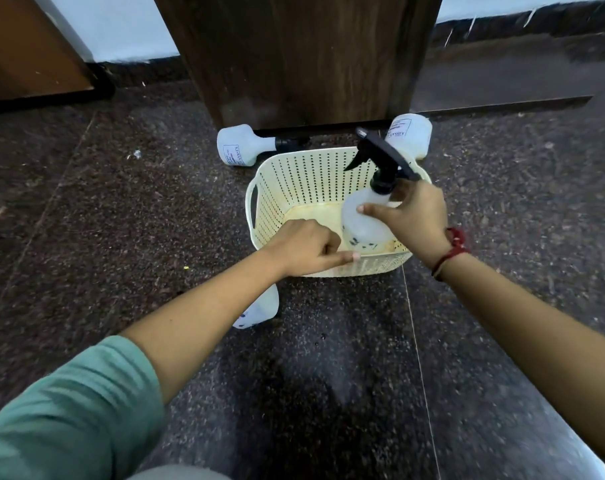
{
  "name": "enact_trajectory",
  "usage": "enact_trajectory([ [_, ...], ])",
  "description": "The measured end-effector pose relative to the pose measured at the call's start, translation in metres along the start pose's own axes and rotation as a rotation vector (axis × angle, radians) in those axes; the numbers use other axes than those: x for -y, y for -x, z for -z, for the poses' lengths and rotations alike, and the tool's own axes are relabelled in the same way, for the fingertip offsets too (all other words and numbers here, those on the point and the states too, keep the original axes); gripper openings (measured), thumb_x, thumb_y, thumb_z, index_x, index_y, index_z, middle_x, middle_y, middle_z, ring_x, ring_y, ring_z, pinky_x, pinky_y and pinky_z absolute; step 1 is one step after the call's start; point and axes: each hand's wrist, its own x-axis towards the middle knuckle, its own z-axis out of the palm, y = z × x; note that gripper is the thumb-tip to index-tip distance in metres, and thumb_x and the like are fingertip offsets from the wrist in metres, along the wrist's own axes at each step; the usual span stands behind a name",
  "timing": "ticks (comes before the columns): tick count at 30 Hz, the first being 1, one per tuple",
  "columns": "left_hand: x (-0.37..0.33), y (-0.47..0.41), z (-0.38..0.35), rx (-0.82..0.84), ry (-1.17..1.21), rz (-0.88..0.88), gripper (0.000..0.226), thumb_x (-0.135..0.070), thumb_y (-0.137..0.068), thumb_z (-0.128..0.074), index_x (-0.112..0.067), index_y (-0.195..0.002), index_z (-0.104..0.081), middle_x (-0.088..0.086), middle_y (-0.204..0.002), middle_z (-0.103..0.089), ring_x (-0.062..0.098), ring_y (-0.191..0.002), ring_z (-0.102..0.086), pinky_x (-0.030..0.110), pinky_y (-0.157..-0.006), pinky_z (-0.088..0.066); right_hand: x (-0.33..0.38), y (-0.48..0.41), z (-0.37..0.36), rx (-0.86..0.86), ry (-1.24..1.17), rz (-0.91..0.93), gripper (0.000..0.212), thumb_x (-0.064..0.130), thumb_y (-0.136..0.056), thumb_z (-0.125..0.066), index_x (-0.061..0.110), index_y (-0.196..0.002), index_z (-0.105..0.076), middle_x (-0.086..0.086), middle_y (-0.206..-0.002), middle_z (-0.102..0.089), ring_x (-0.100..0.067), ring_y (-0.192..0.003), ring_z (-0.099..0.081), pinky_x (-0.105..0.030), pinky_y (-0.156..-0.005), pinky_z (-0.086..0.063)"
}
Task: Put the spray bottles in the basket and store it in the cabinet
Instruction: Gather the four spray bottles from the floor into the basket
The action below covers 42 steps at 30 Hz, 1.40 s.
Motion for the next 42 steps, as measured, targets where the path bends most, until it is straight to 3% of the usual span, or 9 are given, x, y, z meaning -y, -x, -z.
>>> enact_trajectory([
  [8, -0.024, -0.025, 0.008, -0.245, 0.276, 0.225, 0.028, -0.045, -0.09, -0.052, -0.024, -0.107, -0.057, -0.011, -0.09, -0.07, 0.009, -0.064, -0.058, 0.025, -0.059, -0.046, -0.022, 0.004, -0.013, -0.045, 0.069, 0.004, 0.039, 0.046, -0.065, -0.077, 0.02, -0.082, -0.053, 0.003, -0.079, -0.063, -0.023, -0.071, -0.059, -0.031, -0.059, -0.043],
  [12, -0.034, -0.035, 0.013, -0.357, 0.379, 0.226, 0.018, -0.026, -0.087, -0.056, -0.016, -0.1, -0.06, -0.007, -0.094, -0.07, 0.005, -0.064, -0.048, 0.01, -0.053, -0.036, -0.022, 0.005, -0.017, -0.001, 0.191, 0.085, 0.037, 0.046, -0.074, -0.068, 0.018, -0.079, -0.045, -0.002, -0.08, -0.057, -0.024, -0.064, -0.052, -0.03, -0.055, -0.034],
  [18, -0.041, -0.039, 0.017, -0.29, 0.497, 0.287, 0.02, -0.021, -0.092, -0.045, -0.014, -0.099, -0.062, -0.002, -0.093, -0.07, 0.018, -0.073, -0.065, 0.035, -0.064, -0.05, -0.027, -0.001, -0.01, 0.177, 0.364, 0.118, 0.045, 0.042, -0.067, -0.078, 0.011, -0.087, -0.053, -0.006, -0.088, -0.061, -0.028, -0.08, -0.061, -0.032, -0.064, -0.045],
  [23, -0.048, -0.044, 0.022, -0.338, 0.562, 0.307, 0.034, -0.048, -0.092, -0.047, -0.019, -0.085, -0.062, -0.008, -0.078, -0.067, 0.015, -0.064, -0.064, 0.037, -0.06, -0.051, -0.023, -0.004, 0.021, 0.458, 0.219, 0.059, 0.058, 0.048, -0.06, -0.082, 0.02, -0.104, -0.057, 0.006, -0.089, -0.059, -0.015, -0.082, -0.057, -0.025, -0.071, -0.042],
  [27, -0.05, -0.052, 0.023, -0.314, 0.524, 0.341, 0.037, -0.055, -0.083, -0.058, -0.019, -0.084, -0.063, -0.011, -0.077, -0.067, 0.011, -0.066, -0.061, 0.031, -0.058, -0.048, -0.017, -0.003, 0.023, 0.182, 0.227, 0.075, 0.026, 0.044, -0.072, -0.071, 0.021, -0.071, -0.058, -0.002, -0.066, -0.063, -0.023, -0.07, -0.061, -0.028, -0.056, -0.034],
  [31, -0.047, -0.057, 0.029, -0.275, 0.569, 0.314, 0.031, -0.041, -0.089, -0.057, -0.013, -0.079, -0.065, 0.0, -0.072, -0.069, 0.017, -0.069, -0.065, 0.04, -0.067, -0.052, -0.006, -0.002, 0.015, 0.018, 0.269, 0.088, 0.04, 0.032, -0.074, -0.066, 0.011, -0.044, -0.049, -0.01, -0.048, -0.058, -0.029, -0.055, -0.056, -0.03, -0.048, -0.037],
  [35, -0.042, -0.062, 0.034, -0.227, 0.603, 0.257, 0.031, -0.033, -0.094, -0.052, -0.008, -0.083, -0.067, 0.006, -0.075, -0.07, 0.02, -0.07, -0.067, 0.04, -0.066, -0.054, -0.001, 0.0, 0.01, -0.024, 0.159, -0.013, 0.039, 0.038, -0.072, -0.061, 0.006, -0.049, -0.062, -0.013, -0.051, -0.064, -0.029, -0.058, -0.064, -0.039, -0.059, -0.054],
  [39, -0.036, -0.06, 0.034, -0.186, 0.669, 0.202, 0.025, -0.029, -0.095, -0.051, -0.015, -0.078, -0.065, -0.002, -0.072, -0.067, 0.012, -0.064, -0.068, 0.026, -0.058, -0.051, -0.001, 0.005, 0.006, -0.034, 0.107, -0.032, 0.043, 0.044, -0.071, -0.057, 0.007, -0.052, -0.065, -0.009, -0.048, -0.063, -0.026, -0.056, -0.064, -0.037, -0.058, -0.054],
  [42, -0.034, -0.057, 0.034, -0.145, 0.714, 0.195, 0.025, -0.03, -0.096, -0.05, -0.014, -0.084, -0.066, -0.005, -0.077, -0.067, 0.011, -0.066, -0.068, 0.024, -0.057, -0.05, 0.0, 0.006, 0.008, -0.045, 0.192, 0.015, 0.048, 0.048, -0.075, -0.061, 0.013, -0.045, -0.048, -0.009, -0.052, -0.06, -0.03, -0.059, -0.061, -0.03, -0.054, -0.043],
])
